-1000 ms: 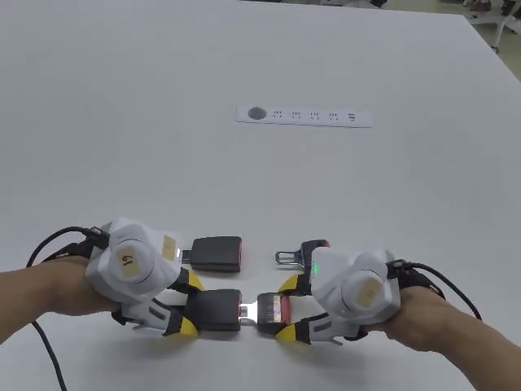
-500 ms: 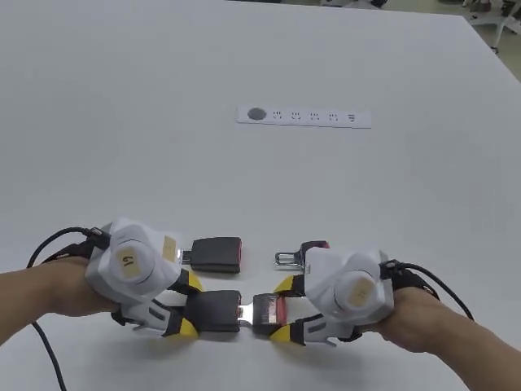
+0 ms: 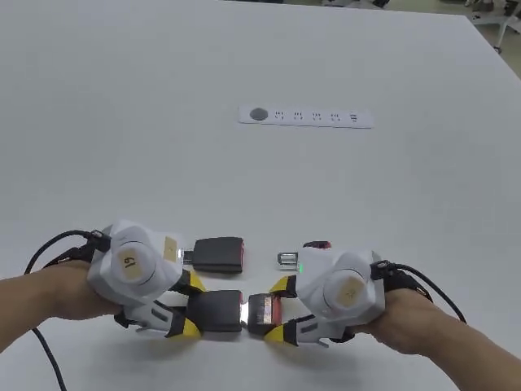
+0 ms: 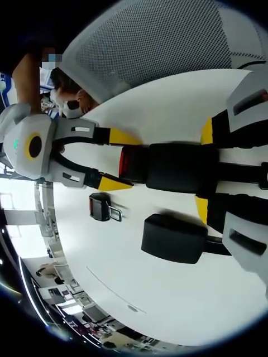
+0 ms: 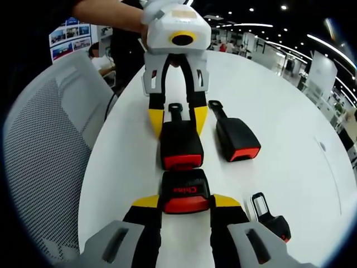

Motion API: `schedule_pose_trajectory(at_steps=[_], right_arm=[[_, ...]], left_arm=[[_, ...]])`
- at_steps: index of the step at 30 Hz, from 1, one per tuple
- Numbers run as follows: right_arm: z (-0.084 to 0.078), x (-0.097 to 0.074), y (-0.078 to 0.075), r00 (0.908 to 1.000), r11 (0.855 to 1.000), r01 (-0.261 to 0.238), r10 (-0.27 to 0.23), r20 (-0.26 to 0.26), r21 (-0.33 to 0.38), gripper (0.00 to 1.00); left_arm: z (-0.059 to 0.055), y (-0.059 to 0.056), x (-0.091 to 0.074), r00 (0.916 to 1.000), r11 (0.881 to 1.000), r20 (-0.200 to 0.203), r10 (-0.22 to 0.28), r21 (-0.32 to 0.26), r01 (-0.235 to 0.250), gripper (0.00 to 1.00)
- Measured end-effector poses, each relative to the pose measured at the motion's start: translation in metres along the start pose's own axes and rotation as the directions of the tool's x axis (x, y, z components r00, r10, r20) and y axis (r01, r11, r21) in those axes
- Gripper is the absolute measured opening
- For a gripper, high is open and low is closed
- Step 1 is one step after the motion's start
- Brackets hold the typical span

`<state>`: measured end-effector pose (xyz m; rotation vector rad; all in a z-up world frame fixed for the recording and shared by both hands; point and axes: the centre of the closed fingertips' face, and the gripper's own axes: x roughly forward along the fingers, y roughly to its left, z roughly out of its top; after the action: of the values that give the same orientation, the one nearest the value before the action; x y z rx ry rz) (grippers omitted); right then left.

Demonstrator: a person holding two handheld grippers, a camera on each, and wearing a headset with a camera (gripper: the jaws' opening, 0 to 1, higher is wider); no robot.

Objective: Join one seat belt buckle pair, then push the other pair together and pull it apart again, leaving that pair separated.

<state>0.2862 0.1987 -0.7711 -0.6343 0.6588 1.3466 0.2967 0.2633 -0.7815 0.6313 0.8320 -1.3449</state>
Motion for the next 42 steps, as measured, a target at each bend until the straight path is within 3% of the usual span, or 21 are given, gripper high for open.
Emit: schedule_pose_trajectory(at_steps=[7,12,16,21,25,28,32,42], right_arm=[[-0.008,-0.004,-0.003,1.0000,1.000,-0.002,0.002,0.003,-0.025,0.30],[-0.010,-0.009,-0.004,0.9997,1.000,-0.004,0.005,0.025,-0.029,0.30],[-0.012,-0.008,-0.005,0.9999,0.999,0.003,-0.003,-0.012,-0.039,0.29],[-0.019,-0.009,-0.005,0.9990,0.999,-0.030,0.031,0.031,-0.039,0.29],[-0.017,-0.006,-0.006,0.9997,0.999,-0.024,0.024,0.004,-0.033,0.29],[-0.020,-0.008,-0.005,0.9988,1.000,-0.029,0.030,0.038,-0.011,0.29],[-0.021,-0.007,-0.006,0.9990,1.000,-0.016,0.016,0.042,-0.011,0.30],[-0.025,-0.008,-0.005,0.9997,1.000,-0.023,0.023,0.002,-0.013,0.32]], left_arm=[[0.000,0.001,0.002,0.9996,0.999,-0.025,-0.014,0.040,0.015,0.31],[0.000,0.000,0.001,0.9999,1.000,-0.011,0.000,0.031,0.000,0.31],[0.000,0.002,0.001,0.9990,0.998,-0.044,0.007,0.066,-0.004,0.31],[0.000,-0.002,0.001,0.9991,0.997,-0.042,-0.008,0.081,0.012,0.31],[0.002,-0.004,0.001,0.9982,0.997,-0.060,-0.004,0.079,0.009,0.31],[0.000,-0.005,0.000,0.9989,0.997,-0.046,-0.010,0.082,0.014,0.31],[0.000,-0.004,0.000,0.9990,0.997,-0.041,-0.016,0.076,0.019,0.31],[0.002,-0.005,-0.002,0.9996,0.998,-0.027,-0.003,0.070,0.005,0.34]])
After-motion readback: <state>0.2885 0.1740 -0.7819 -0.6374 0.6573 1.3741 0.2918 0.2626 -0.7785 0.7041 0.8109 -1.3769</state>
